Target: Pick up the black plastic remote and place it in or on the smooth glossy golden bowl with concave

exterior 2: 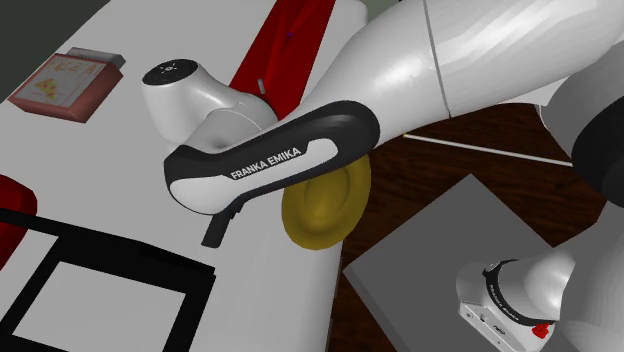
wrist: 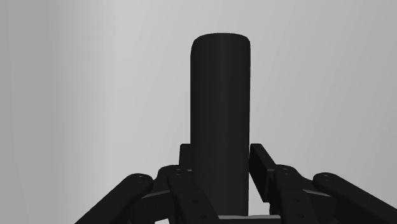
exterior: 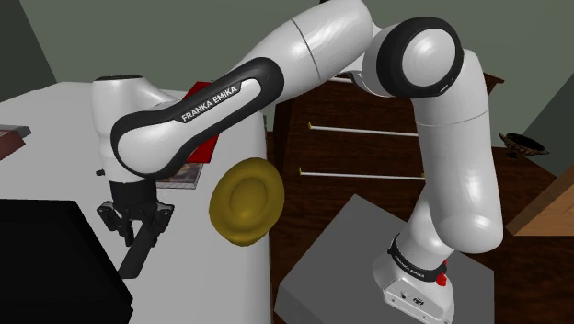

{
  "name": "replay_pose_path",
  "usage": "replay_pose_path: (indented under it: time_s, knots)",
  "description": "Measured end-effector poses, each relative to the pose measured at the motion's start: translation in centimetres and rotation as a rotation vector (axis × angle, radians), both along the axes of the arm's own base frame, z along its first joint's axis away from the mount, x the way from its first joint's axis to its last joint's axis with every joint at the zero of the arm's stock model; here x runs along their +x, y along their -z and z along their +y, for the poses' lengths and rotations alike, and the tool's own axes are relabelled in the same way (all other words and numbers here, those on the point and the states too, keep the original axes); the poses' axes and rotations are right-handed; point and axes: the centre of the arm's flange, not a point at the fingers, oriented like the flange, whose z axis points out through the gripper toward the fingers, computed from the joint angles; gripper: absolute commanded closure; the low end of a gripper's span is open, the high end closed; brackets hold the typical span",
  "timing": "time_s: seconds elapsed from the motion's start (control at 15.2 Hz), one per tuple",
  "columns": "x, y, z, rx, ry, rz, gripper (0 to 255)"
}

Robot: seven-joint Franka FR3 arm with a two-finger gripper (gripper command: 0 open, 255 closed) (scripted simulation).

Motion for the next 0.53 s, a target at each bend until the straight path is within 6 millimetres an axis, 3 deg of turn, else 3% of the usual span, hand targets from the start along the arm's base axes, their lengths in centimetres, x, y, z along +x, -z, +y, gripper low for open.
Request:
replay_pose_path:
  time_s: [0.26,0.53]
  knots:
    - [0.0,-0.2,0.0,-0.002,-0.001,0.005,255]
    - [0.0,-2.1,-0.1,-0.002,-0.001,0.006,255]
